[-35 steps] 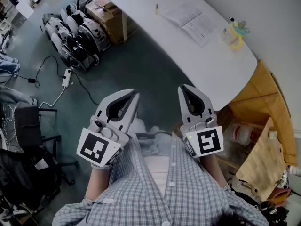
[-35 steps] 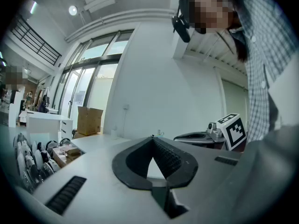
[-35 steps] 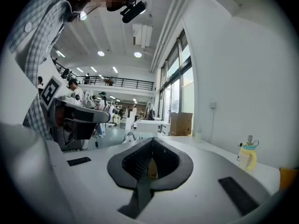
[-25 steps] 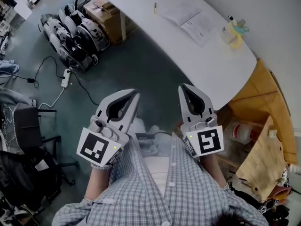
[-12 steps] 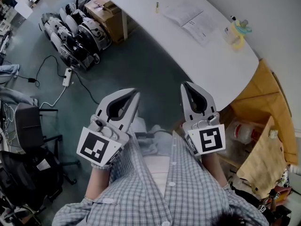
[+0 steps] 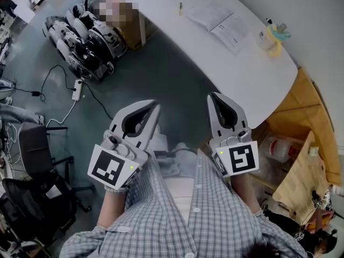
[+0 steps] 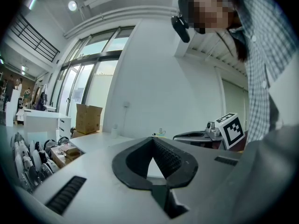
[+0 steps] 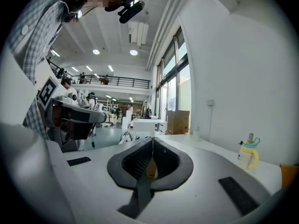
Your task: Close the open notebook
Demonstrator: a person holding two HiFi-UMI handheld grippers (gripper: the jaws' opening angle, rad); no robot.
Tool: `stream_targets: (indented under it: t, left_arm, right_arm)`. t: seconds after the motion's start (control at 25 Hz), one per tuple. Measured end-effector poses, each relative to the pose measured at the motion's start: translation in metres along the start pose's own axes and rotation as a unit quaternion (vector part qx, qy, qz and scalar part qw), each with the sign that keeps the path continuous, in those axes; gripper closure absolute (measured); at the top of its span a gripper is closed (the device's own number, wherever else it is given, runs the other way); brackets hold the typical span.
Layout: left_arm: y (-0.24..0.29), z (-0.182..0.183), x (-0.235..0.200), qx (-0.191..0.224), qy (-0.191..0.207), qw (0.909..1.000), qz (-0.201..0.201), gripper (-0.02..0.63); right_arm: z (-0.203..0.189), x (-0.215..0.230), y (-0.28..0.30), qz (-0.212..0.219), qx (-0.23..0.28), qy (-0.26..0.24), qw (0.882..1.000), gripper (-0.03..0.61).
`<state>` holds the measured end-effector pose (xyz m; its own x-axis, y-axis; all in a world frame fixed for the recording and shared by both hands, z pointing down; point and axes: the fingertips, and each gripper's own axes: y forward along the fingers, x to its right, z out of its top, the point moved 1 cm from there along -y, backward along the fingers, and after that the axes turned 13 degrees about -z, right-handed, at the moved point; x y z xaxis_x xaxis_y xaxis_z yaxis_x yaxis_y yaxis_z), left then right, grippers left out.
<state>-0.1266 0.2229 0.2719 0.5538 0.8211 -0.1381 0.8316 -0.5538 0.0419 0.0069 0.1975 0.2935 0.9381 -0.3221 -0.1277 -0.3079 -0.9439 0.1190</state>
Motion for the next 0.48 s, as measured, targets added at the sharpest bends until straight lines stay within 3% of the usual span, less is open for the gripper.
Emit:
stream_targets:
  t: [0.48]
  left_arm:
    - [0.01,0.006,-0.043,-0.012,-0.007,0.9992,-0.038,0.606]
  right_arm:
    - [0.007,-0.002,0.034,-0.042,-0.012,-0.012,0.999,0.558]
